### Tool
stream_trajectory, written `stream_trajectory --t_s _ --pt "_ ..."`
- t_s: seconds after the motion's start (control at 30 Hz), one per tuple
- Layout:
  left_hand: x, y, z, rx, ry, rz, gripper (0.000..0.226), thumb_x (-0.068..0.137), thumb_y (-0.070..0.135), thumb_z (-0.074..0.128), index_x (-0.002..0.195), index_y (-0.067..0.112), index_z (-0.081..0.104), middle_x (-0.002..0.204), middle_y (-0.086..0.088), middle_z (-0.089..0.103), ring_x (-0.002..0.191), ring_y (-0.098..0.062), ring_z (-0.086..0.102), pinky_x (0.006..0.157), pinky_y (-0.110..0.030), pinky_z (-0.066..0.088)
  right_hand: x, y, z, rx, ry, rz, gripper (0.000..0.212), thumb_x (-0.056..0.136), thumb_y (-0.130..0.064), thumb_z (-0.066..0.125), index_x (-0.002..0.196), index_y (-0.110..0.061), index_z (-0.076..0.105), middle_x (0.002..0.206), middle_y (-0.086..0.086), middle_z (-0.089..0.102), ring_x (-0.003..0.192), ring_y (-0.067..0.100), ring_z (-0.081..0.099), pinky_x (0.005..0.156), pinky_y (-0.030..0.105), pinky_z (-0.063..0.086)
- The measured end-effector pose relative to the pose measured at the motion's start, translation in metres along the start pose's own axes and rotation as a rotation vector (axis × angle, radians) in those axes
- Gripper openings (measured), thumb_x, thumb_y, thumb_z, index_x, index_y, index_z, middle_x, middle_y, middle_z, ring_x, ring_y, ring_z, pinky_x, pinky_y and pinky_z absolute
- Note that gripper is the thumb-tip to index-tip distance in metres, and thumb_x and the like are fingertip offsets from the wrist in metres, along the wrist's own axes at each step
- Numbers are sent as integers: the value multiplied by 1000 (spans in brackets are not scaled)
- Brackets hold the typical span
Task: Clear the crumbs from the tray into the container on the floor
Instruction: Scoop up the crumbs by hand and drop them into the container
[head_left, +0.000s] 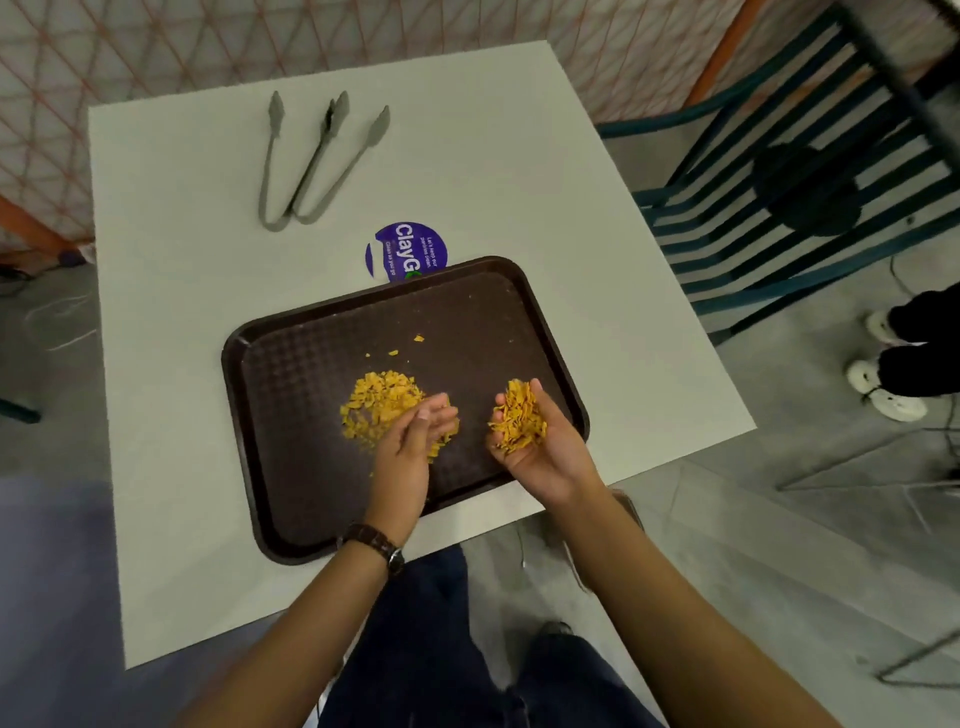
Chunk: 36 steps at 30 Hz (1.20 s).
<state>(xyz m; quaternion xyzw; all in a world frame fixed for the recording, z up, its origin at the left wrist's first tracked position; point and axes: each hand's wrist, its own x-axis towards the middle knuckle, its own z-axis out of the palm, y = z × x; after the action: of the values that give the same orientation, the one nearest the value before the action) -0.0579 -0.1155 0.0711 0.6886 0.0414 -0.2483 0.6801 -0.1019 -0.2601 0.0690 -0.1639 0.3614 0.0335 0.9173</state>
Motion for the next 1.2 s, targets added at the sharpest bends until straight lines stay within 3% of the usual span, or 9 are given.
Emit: stream_trajectory --t_s 0.3,0.47,0.67,0.77,0.87,0.9,1.0,1.1,1.2 --pt "-97 -76 86 -4 -60 -25 32 99 14 34 116 1 57 97 -11 66 83 -8 66 76 -14 51 -85 -18 -136 -32 10 -58 31 98 -35 40 85 -16 60 70 2 65 59 12 60 51 22 49" --pt "-138 -134 128 49 -99 -103 29 98 15 35 113 4 58 92 -3 65 76 3 66 76 -15 51 -106 -17 -232 -34 185 -50 35 98 -35 40 81 -13 61 67 2 66 56 13 61 50 20 49" --pt "-121 -227 157 209 -149 -191 25 97 13 37 106 13 61 91 -1 66 76 3 65 80 -15 50 -57 -14 -361 7 456 -48 33 99 -32 41 84 -10 60 61 3 69 50 14 65 45 21 51" --pt "-90 -279 158 295 -201 -184 25 98 14 37 103 18 61 92 1 67 87 -9 64 88 -24 48 0 -1 -436 -51 600 -49 22 97 -29 47 93 -11 59 78 5 66 62 16 65 45 24 52" --pt "-52 -330 152 340 -211 -121 25 97 15 39 99 24 62 93 3 67 90 -14 64 88 -24 48 67 16 -505 -263 676 -25 15 93 -30 54 97 -16 56 88 2 57 74 16 57 60 32 54" --pt "-43 -342 148 350 -208 -106 25 97 16 39 99 24 62 93 4 67 88 -9 65 86 -20 48 89 22 -533 -381 664 -19 21 90 -35 57 99 -15 57 92 2 59 78 16 58 71 35 54" --pt "-19 -370 137 402 -212 -66 25 97 16 38 102 21 61 92 6 67 78 6 63 76 -7 46 141 42 -599 -433 619 58 84 61 -67 72 124 -14 55 121 14 63 102 30 64 88 49 52" --pt "-22 -369 132 412 -217 -59 25 98 16 38 101 24 61 92 7 67 77 7 63 75 -9 47 162 46 -644 -224 593 123 82 66 -72 62 128 -19 51 128 17 57 111 42 57 73 56 53" --pt "-48 -336 134 371 -215 -68 26 97 15 39 97 27 62 92 5 67 83 0 64 84 -16 47 97 17 -567 -129 634 68 97 60 -71 68 136 -16 44 134 14 52 118 40 51 87 62 46"
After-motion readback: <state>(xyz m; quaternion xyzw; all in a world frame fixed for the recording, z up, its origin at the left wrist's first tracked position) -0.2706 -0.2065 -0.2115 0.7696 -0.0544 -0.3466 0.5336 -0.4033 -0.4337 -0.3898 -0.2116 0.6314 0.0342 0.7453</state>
